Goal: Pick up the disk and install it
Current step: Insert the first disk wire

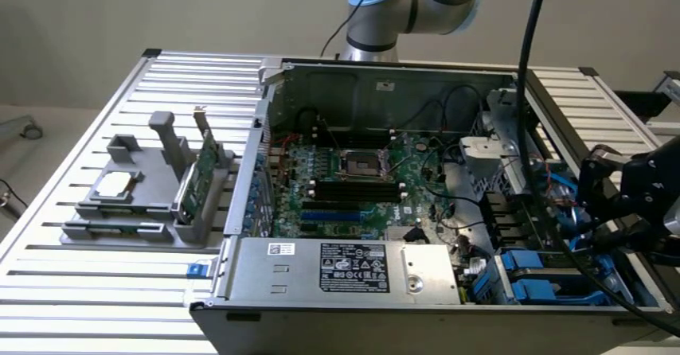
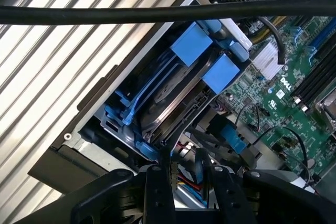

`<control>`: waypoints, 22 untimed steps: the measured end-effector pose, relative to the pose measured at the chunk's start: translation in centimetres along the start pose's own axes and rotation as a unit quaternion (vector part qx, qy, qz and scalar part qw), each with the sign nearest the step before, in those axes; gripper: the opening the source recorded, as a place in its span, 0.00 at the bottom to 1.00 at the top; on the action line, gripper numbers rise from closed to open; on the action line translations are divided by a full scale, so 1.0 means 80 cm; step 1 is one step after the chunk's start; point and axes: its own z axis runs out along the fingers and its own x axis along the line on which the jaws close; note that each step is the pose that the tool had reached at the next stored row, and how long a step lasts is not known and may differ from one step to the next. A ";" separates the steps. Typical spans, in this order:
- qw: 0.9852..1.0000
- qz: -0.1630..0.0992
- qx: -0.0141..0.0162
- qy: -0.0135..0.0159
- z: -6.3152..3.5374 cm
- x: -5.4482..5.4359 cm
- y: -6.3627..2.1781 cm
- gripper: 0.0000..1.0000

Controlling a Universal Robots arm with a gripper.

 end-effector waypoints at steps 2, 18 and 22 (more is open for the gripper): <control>1.000 -0.001 0.000 0.001 0.000 -0.001 0.000 0.24; 1.000 0.003 -0.005 0.000 -0.007 -0.012 0.004 0.17; 1.000 0.005 -0.006 -0.001 -0.007 -0.013 0.005 0.17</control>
